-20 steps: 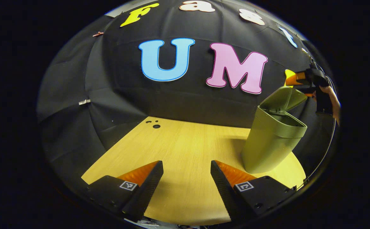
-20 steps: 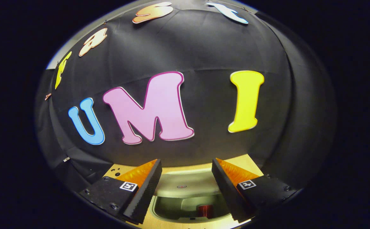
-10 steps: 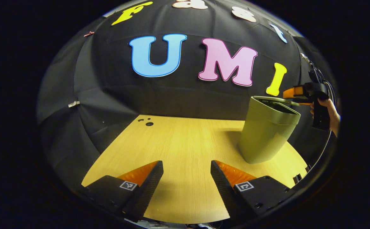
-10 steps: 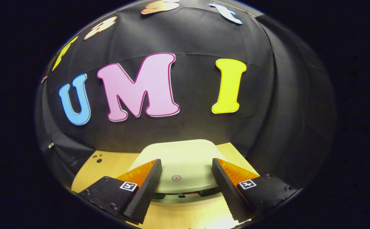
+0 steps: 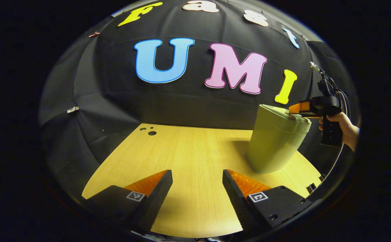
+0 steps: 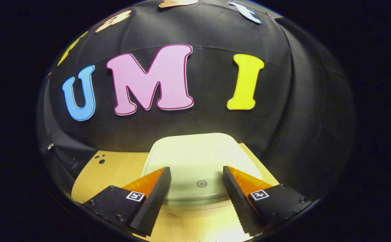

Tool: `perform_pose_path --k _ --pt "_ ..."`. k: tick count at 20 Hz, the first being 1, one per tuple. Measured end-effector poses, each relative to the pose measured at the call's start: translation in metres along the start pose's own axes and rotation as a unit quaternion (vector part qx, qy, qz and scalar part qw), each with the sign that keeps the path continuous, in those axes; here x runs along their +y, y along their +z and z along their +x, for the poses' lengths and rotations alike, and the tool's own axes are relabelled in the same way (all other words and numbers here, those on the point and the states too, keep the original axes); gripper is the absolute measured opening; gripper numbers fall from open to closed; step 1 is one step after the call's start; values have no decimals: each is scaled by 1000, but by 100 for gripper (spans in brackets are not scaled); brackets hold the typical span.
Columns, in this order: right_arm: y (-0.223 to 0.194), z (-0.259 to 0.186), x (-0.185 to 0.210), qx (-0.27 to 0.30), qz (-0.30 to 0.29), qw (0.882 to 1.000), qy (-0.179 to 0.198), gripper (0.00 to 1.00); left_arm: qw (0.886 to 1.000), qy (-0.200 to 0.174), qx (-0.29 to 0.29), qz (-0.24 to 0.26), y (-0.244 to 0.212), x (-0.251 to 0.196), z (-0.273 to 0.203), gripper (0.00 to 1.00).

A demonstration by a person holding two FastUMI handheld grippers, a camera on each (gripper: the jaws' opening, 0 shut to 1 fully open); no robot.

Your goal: Press the lid of the desktop garbage bin to open it, pick up the crumpled paper on the desktop and throw it into the bin, then pick up the pop can on the desktop and drop it into the bin, and finally close the garbage bin lid.

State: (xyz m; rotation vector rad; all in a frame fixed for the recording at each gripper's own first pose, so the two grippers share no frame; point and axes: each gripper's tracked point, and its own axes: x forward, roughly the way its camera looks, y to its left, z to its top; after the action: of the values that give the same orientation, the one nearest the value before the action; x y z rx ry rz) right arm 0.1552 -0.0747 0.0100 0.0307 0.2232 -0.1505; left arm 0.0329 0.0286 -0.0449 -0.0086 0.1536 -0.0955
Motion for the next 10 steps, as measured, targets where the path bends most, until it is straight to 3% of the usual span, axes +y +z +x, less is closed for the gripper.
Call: perform_pose_path --k 10 --pt "2 -6 1 -25 -8 1000 12 98 1000 0 11 -9 -6 1 7 96"
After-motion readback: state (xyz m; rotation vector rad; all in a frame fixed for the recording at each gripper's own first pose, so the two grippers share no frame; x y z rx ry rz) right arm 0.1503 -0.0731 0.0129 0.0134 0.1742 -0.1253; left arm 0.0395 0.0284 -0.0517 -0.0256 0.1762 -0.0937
